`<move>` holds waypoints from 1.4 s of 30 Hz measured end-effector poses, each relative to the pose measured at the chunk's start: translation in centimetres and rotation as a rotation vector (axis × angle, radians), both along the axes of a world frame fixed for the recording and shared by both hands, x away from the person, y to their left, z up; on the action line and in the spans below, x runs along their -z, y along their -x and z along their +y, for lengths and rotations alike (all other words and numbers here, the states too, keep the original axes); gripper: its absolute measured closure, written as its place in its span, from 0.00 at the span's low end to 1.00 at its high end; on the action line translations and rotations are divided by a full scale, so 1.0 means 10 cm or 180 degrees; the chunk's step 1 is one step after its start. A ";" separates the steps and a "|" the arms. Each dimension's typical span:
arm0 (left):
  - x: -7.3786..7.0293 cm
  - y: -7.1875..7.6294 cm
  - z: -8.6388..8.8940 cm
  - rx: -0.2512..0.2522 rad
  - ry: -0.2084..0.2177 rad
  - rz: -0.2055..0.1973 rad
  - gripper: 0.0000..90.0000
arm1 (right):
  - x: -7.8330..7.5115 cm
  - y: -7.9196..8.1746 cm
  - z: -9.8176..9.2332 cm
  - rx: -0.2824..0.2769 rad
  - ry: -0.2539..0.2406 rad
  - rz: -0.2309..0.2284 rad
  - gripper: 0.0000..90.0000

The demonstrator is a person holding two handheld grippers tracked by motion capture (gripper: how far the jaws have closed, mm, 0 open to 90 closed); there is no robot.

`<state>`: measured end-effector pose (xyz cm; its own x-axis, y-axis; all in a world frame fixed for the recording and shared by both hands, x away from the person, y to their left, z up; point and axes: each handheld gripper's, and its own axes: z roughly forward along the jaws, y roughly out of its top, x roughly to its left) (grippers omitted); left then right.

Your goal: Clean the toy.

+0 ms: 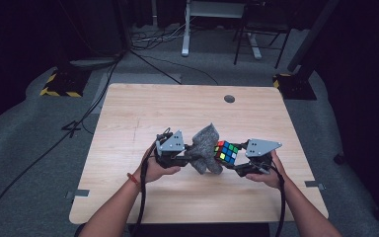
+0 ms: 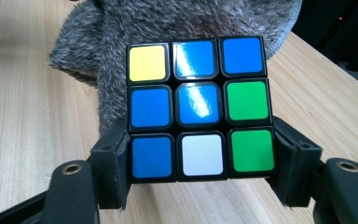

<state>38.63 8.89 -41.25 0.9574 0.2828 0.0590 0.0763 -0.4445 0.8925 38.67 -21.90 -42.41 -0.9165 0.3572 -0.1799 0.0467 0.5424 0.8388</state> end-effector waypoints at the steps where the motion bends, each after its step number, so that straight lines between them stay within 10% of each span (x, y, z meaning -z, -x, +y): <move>1: 0.00 0.00 0.00 0.0000 -0.0020 -0.0018 0.80 | 0.00 0.00 0.00 -0.0009 -0.0014 0.0011 0.38; 16: -0.05 0.04 0.01 0.0155 0.0058 -0.0128 0.80 | 0.04 -0.01 0.05 -0.0049 0.0052 0.0069 0.38; 27: -0.04 -0.10 0.10 -0.0268 -0.0258 -0.0236 0.81 | 0.01 -0.02 0.00 -0.0035 -0.0031 0.0076 0.38; 36: -0.08 -0.05 -0.04 0.0158 -0.0064 -0.0180 0.80 | 0.02 -0.01 0.03 -0.0111 -0.0030 0.0129 0.38; 42: -0.07 -0.03 -0.10 0.0110 -0.0169 -0.0264 0.78 | 0.05 -0.01 0.06 -0.0152 -0.0004 0.0185 0.38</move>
